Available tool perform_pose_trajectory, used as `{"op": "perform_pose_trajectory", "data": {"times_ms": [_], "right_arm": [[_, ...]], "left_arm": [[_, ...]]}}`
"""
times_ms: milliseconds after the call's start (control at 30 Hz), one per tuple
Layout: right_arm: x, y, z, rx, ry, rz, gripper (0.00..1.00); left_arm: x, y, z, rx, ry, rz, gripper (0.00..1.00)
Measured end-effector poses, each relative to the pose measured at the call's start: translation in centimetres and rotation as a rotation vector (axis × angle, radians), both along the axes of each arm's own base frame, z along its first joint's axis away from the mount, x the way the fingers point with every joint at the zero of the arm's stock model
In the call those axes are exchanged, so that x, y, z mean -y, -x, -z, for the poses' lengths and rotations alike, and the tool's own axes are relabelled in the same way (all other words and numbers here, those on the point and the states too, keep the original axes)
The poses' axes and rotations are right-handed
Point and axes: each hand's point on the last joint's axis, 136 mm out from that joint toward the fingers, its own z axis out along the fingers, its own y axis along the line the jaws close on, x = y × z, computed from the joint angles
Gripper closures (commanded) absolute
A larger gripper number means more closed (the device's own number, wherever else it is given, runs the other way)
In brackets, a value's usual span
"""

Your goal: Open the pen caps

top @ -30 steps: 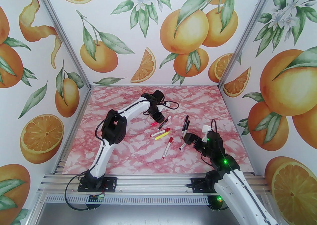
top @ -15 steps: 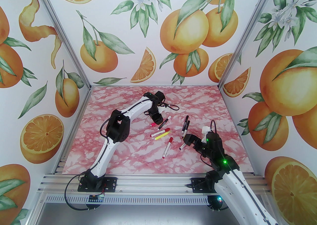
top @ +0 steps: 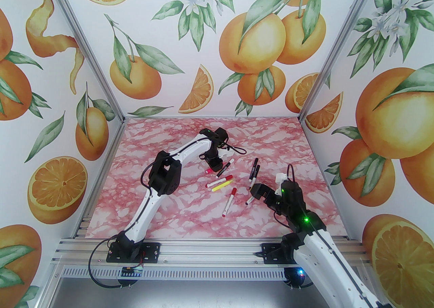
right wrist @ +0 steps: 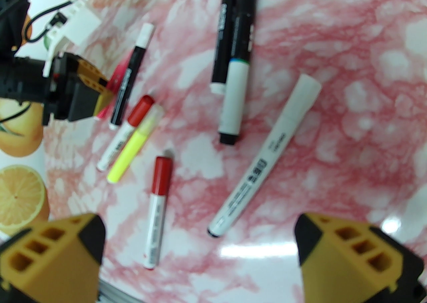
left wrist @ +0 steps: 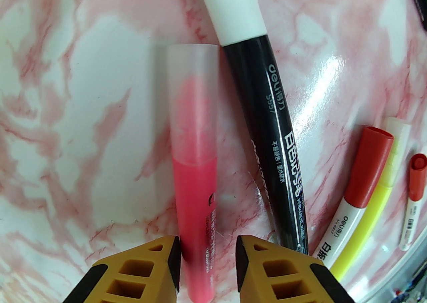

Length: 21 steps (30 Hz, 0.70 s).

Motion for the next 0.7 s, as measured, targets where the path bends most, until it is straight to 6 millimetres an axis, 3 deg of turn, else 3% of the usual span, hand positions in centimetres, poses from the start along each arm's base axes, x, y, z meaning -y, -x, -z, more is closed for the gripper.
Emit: {"op": "perform_pose_trajectory", "data": {"times_ms": [167, 333, 700], "right_arm": [[0.0, 0.0, 0.1, -0.005, 0.001, 0.000, 0.00], [0.0, 0.0, 0.5, -0.024, 0.005, 0.000, 0.00], [-0.1, 0.4, 2.5, -0.132, 0.007, 0.015, 0.00]], "left_arm": [[0.1, -0.2, 0.3, 0.029, -0.035, 0.023, 0.75], [0.1, -0.3, 0.2, 0.055, -0.064, 0.030, 0.88], [0.6, -1.0, -0.7, 0.097, -0.040, 0.002, 0.89]]}}
